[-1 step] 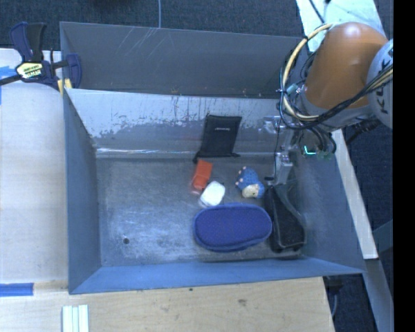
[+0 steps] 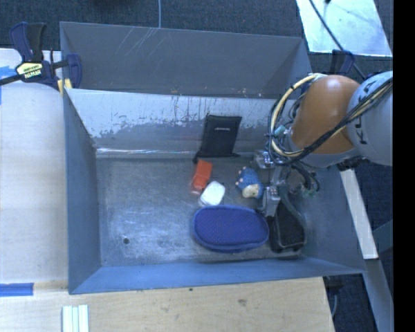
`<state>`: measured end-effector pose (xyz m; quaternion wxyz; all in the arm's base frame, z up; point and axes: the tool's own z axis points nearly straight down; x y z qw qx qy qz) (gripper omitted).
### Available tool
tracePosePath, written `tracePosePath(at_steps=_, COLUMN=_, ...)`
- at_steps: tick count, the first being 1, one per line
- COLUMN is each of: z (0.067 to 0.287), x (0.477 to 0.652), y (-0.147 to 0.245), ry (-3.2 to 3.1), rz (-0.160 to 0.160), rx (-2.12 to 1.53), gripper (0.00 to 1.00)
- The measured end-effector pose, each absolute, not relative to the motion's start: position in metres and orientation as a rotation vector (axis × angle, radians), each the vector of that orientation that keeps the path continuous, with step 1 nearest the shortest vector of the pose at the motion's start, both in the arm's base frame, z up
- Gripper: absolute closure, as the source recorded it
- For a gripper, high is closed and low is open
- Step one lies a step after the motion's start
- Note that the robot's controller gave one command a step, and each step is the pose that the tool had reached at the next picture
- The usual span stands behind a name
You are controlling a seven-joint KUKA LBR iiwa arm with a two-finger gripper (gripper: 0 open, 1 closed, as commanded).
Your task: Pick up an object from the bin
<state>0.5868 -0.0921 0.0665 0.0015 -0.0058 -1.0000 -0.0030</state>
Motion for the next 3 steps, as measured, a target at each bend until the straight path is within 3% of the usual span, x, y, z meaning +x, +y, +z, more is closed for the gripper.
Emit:
tracePosePath(at_steps=1, z=0.07, x=0.588, y=-0.093, ry=-3.142, rz=-0.004, rx=-0.011, gripper=1.0)
tracePosePath(at_steps=2, z=0.174, x=0.575, y=-0.075, ry=-3.153, rz=0.002, rx=0.006, gripper=1.0)
tracePosePath(at_steps=3, z=0.307, x=0.58, y=-0.063, ry=-3.155, rz=0.002, rx=0.008, gripper=1.0)
